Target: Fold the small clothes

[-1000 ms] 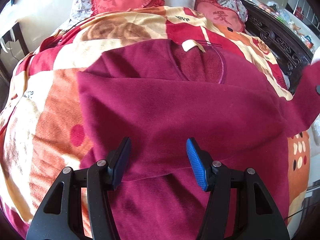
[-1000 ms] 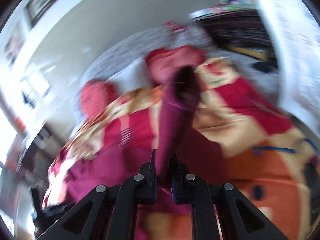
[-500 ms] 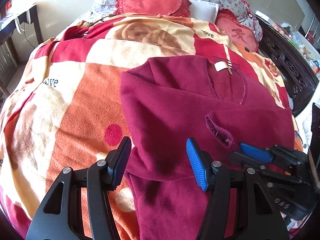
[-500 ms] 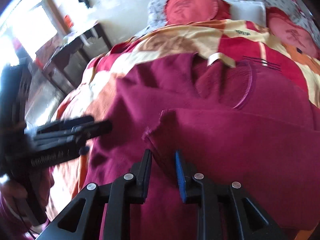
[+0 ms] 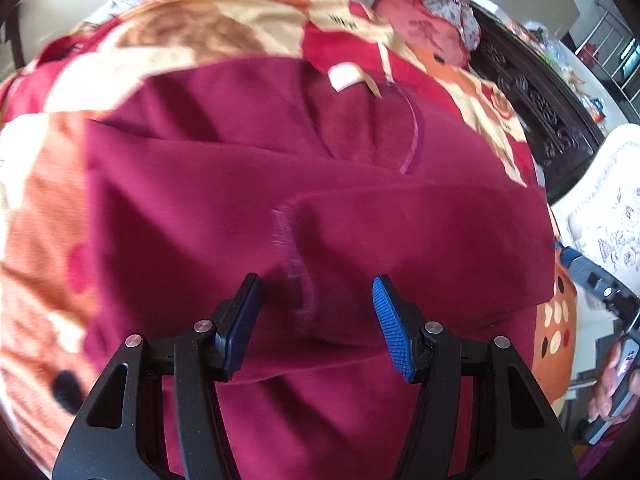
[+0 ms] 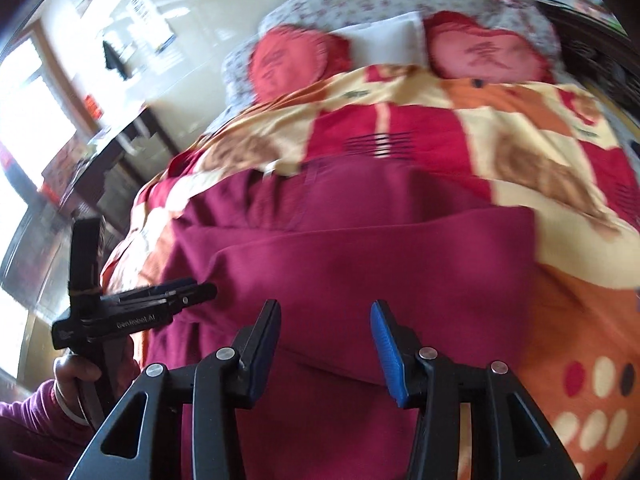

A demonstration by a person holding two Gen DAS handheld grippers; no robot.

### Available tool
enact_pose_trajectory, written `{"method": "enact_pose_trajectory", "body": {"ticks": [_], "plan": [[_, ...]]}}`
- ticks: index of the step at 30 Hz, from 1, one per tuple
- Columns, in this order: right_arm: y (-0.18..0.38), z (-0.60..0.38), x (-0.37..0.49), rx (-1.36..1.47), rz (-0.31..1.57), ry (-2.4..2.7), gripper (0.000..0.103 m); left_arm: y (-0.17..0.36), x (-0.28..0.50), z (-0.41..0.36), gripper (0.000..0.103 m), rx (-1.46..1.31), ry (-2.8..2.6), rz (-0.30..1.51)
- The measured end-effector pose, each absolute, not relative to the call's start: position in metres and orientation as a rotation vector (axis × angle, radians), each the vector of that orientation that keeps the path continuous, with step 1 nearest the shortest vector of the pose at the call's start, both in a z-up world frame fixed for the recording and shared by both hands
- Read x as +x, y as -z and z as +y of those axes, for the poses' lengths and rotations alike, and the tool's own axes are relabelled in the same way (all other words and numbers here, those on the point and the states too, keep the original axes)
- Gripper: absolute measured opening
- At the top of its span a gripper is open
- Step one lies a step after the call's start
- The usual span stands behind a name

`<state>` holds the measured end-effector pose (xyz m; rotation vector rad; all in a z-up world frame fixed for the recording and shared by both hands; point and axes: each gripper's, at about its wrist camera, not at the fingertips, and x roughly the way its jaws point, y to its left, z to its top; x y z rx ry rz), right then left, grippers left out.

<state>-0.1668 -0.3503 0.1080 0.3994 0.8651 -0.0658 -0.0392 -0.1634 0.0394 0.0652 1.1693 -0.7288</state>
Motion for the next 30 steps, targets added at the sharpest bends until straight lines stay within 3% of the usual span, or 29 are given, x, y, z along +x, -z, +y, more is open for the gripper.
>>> {"method": "enact_pose_trajectory", "body": {"ticks": [1, 3, 4, 5, 15, 19, 22, 24, 26, 30], "plan": [[-0.109, -0.358, -0.172, 0.412, 0.858, 0.083, 0.045, -0.037, -0.039, -0.168, 0.057, 0.067, 0.732, 1.172], [-0.11, -0.376, -0.185, 0.445, 0.843, 0.122, 0.045, -0.037, -0.04, -0.175, 0.045, 0.081, 0.725, 1.154], [-0.11, -0.382, -0.189, 0.455, 0.839, 0.134, 0.045, -0.038, -0.04, -0.177, 0.025, 0.091, 0.718, 1.145], [-0.11, -0.389, -0.193, 0.468, 0.836, 0.153, 0.045, -0.04, -0.04, -0.177, 0.013, 0.098, 0.707, 1.141], [-0.122, -0.412, -0.2, 0.451, 0.844, 0.219, 0.045, -0.093, -0.006, -0.11, 0.005, 0.003, 0.634, 1.008], [-0.123, -0.406, -0.189, 0.421, 0.852, 0.205, 0.045, -0.086, 0.006, -0.084, 0.005, -0.024, 0.613, 1.069], [-0.118, -0.403, -0.185, 0.442, 0.861, 0.189, 0.045, -0.074, -0.005, -0.086, 0.007, -0.048, 0.652, 1.125], [-0.114, -0.4, -0.184, 0.452, 0.865, 0.184, 0.045, -0.066, -0.014, -0.103, 0.021, -0.032, 0.695, 1.164], [-0.111, -0.398, -0.183, 0.463, 0.873, 0.18, 0.045, -0.058, -0.024, -0.116, 0.049, -0.032, 0.722, 1.184], [-0.108, -0.395, -0.185, 0.457, 0.89, 0.175, 0.045, -0.042, -0.036, -0.14, 0.058, -0.003, 0.737, 1.23]]}}
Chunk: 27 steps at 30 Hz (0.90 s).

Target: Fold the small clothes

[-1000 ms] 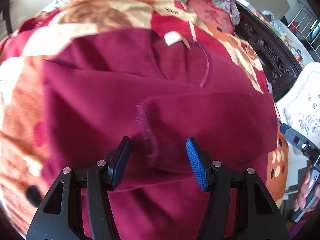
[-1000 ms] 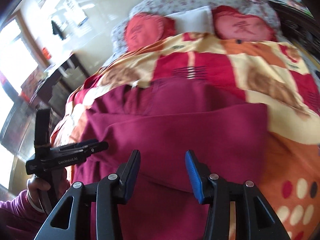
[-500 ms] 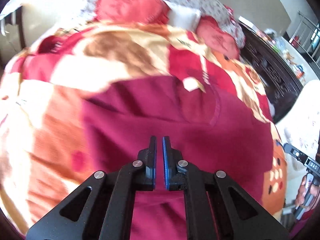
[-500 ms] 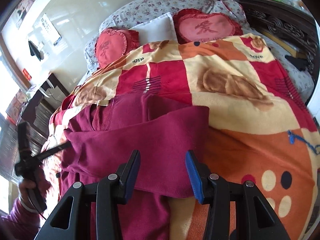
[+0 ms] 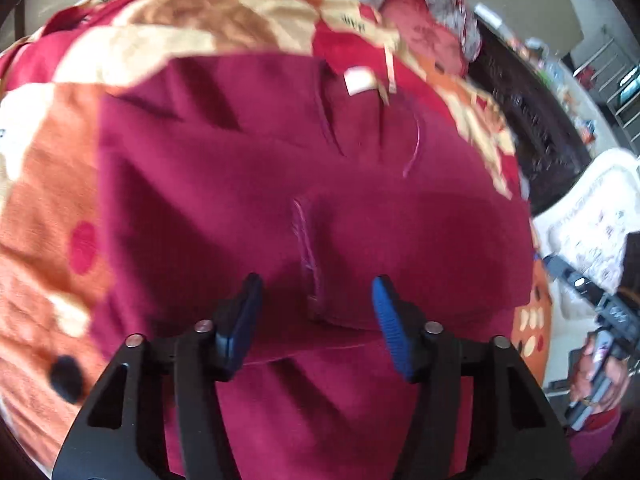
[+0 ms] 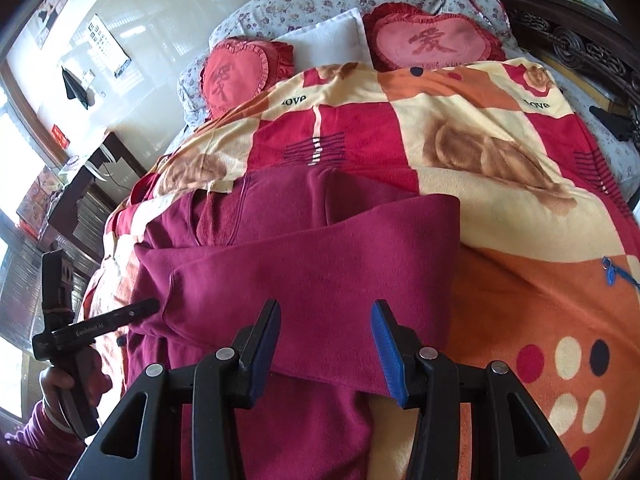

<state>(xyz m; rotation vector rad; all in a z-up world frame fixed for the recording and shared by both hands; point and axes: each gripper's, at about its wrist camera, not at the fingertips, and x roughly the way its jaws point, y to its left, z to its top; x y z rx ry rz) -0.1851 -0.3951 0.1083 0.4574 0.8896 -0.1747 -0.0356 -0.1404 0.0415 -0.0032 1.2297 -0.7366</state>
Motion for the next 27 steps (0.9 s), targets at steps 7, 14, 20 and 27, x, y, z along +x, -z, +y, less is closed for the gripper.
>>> {"method": "enact_pose_trajectory", "body": {"ticks": [7, 14, 20, 27], "plan": [[-0.108, -0.408, -0.195, 0.488, 0.871, 0.204, 0.045, -0.037, -0.038, -0.167, 0.006, 0.035, 0.722, 1.194], [-0.115, -0.421, -0.205, 0.527, 0.836, 0.238, 0.045, -0.09, -0.016, -0.128, 0.004, -0.08, 0.751, 1.062], [-0.12, -0.418, -0.196, 0.495, 0.84, 0.223, 0.045, -0.091, 0.009, -0.076, 0.004, -0.086, 0.612, 1.062], [-0.105, -0.392, -0.161, 0.374, 0.906, 0.179, 0.045, -0.045, -0.006, -0.08, 0.004, 0.011, 0.549, 1.128]]}}
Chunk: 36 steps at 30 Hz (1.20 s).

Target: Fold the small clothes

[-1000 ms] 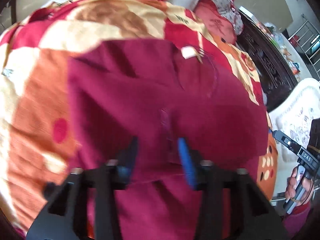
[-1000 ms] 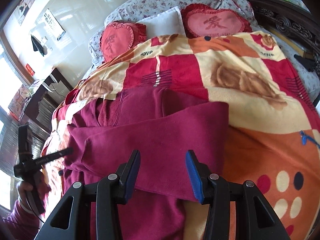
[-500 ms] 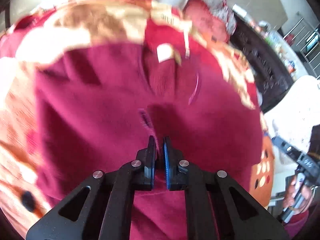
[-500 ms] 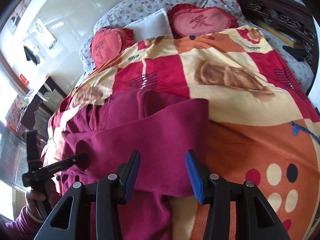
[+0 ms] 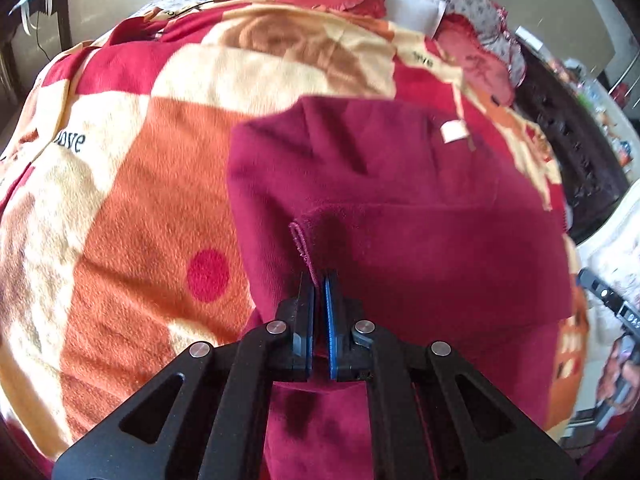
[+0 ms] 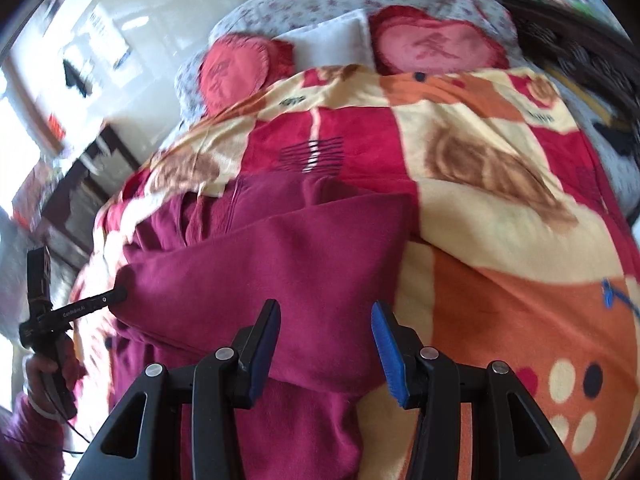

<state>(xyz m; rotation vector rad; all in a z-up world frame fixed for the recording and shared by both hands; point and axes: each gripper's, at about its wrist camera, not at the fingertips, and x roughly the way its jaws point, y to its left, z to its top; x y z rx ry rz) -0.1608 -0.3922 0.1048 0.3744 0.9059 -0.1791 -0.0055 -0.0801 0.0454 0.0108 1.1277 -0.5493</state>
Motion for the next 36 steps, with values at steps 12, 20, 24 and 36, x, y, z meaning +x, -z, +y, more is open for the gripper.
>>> {"method": "enact_pose_trajectory", "body": {"ticks": [12, 20, 24, 36], "plan": [[-0.065, -0.39, -0.14, 0.216, 1.042, 0.27, 0.043, -0.04, -0.009, -0.09, 0.008, 0.07, 0.526, 1.108], [-0.077, -0.364, -0.159, 0.233, 1.029, 0.183, 0.043, -0.045, -0.019, -0.095, 0.01, 0.13, 0.491, 1.082], [-0.057, -0.362, -0.16, 0.187, 1.076, 0.238, 0.043, -0.05, -0.024, -0.096, 0.01, 0.145, 0.488, 1.071], [-0.095, -0.372, -0.164, 0.303, 0.972, 0.209, 0.043, -0.059, -0.026, -0.099, 0.046, 0.137, 0.488, 1.038]]}}
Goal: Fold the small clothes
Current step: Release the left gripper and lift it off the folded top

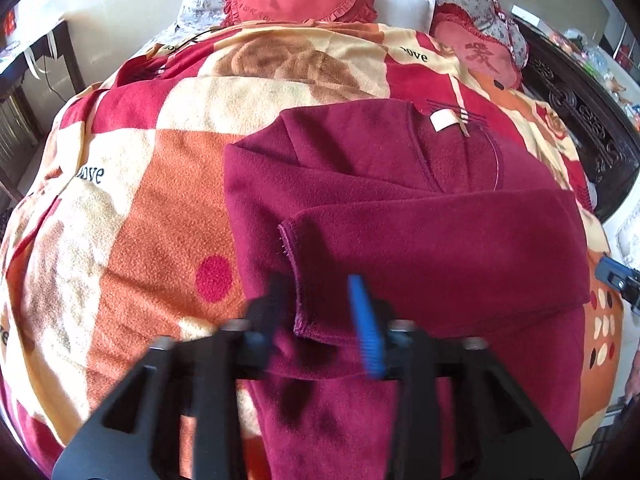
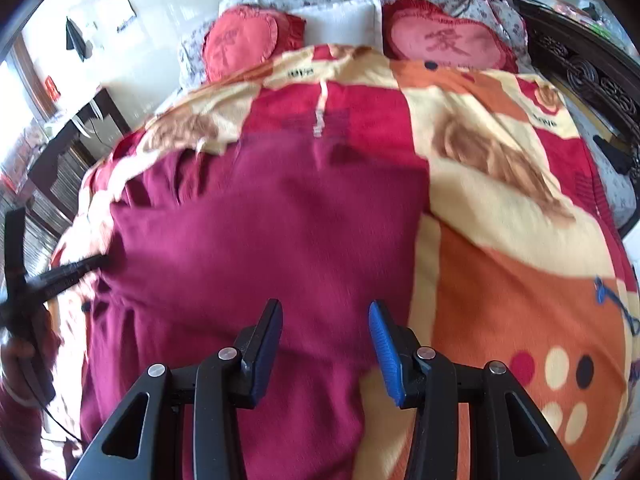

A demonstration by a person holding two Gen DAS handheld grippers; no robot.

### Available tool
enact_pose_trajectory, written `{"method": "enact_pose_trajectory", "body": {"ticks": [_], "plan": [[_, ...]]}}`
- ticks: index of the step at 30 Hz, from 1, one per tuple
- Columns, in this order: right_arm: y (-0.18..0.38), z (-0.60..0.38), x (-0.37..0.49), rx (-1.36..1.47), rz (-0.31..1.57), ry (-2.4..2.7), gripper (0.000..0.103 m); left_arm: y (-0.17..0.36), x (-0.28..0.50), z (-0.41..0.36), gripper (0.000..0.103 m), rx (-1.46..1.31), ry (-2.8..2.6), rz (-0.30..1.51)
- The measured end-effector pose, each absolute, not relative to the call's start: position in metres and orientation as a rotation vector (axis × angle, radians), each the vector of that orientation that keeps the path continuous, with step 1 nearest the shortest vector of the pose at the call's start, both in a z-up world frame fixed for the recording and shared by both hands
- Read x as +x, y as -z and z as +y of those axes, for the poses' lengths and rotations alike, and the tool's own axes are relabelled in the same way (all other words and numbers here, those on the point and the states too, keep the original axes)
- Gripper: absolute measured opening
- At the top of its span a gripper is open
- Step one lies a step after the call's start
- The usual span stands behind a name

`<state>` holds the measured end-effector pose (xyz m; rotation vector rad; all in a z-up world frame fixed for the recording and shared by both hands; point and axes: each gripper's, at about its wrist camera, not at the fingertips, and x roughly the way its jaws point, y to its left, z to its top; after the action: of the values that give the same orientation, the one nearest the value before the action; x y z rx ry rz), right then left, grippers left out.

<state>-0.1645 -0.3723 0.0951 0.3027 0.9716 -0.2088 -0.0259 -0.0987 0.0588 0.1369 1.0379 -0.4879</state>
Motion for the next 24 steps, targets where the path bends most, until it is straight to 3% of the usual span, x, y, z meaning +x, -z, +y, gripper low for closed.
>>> {"method": "enact_pose_trajectory", "body": {"ticks": [15, 24], "plan": [[-0.056, -0.402, -0.101, 0.336, 1.004, 0.27, 0.047, -0.029, -0.001, -0.115, 0.051, 0.16, 0.444, 1.092], [-0.071, -0.385, -0.144, 0.313, 1.034, 0.273, 0.048, -0.042, -0.025, -0.096, 0.051, 0.163, 0.477, 1.085]]}}
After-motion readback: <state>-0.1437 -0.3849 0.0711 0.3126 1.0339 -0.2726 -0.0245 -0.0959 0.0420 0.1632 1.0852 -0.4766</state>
